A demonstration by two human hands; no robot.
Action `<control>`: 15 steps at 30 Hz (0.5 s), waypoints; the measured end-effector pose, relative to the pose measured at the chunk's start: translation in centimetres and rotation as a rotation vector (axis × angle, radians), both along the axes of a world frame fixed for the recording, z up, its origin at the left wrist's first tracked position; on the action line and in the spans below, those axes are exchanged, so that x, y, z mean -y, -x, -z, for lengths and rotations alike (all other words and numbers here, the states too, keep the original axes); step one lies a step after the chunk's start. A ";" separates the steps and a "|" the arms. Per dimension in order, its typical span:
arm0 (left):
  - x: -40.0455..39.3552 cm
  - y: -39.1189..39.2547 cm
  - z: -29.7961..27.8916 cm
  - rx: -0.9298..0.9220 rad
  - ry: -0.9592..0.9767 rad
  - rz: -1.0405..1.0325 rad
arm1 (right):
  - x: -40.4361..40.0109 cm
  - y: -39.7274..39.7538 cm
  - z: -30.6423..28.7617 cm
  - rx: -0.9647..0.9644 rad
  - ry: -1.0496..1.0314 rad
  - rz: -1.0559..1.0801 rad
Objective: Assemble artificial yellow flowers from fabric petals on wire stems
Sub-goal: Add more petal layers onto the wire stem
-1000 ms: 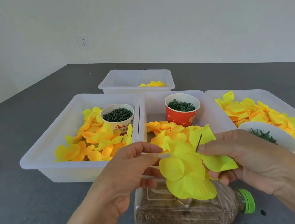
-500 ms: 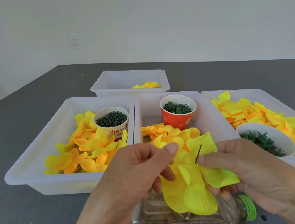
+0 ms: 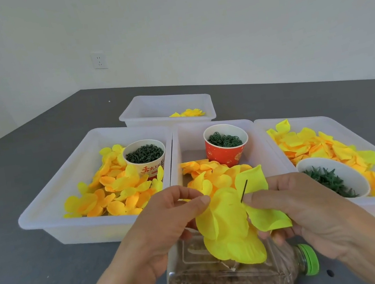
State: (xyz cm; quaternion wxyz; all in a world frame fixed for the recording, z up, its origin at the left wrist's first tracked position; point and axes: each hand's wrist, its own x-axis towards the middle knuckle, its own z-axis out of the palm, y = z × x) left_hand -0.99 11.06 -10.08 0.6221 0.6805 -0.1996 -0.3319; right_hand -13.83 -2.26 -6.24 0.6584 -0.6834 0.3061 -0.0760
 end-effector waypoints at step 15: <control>-0.4 0.0 0.5 -0.131 0.191 -0.067 | 0.1 -0.5 0.5 -0.019 0.032 -0.020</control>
